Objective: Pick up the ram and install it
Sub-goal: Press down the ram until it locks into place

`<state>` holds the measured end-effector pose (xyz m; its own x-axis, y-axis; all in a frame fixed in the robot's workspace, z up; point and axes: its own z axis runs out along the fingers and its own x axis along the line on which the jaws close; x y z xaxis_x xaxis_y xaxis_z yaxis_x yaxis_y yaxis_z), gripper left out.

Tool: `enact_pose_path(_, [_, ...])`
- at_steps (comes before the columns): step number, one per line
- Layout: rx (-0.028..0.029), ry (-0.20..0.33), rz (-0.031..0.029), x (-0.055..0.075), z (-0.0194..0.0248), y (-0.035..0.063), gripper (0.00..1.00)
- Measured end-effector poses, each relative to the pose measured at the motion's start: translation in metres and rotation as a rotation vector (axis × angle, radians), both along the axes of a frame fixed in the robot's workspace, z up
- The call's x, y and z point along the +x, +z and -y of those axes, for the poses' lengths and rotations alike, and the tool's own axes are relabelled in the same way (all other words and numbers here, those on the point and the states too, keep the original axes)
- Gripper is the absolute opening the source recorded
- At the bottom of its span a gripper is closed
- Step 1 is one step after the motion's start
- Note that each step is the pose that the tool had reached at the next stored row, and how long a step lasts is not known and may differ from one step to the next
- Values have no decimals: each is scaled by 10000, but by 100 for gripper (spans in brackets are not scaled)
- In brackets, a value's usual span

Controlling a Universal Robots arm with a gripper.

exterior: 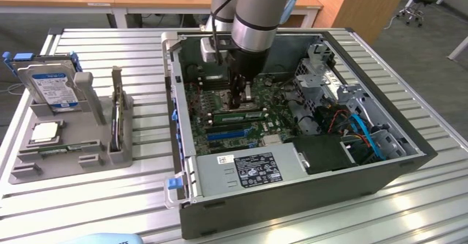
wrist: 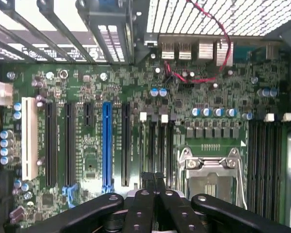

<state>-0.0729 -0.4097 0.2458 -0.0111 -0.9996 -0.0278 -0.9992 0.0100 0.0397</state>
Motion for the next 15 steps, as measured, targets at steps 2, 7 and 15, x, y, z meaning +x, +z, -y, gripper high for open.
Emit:
enact_pose_path(2, [0, 0, 0, -54, -1, 0, 10])
enact_pose_path(7, [0, 1, 0, -64, 2, 0, 10])
enact_pose_path(15, [-9, 0, 0, -63, 16, 0, 10])
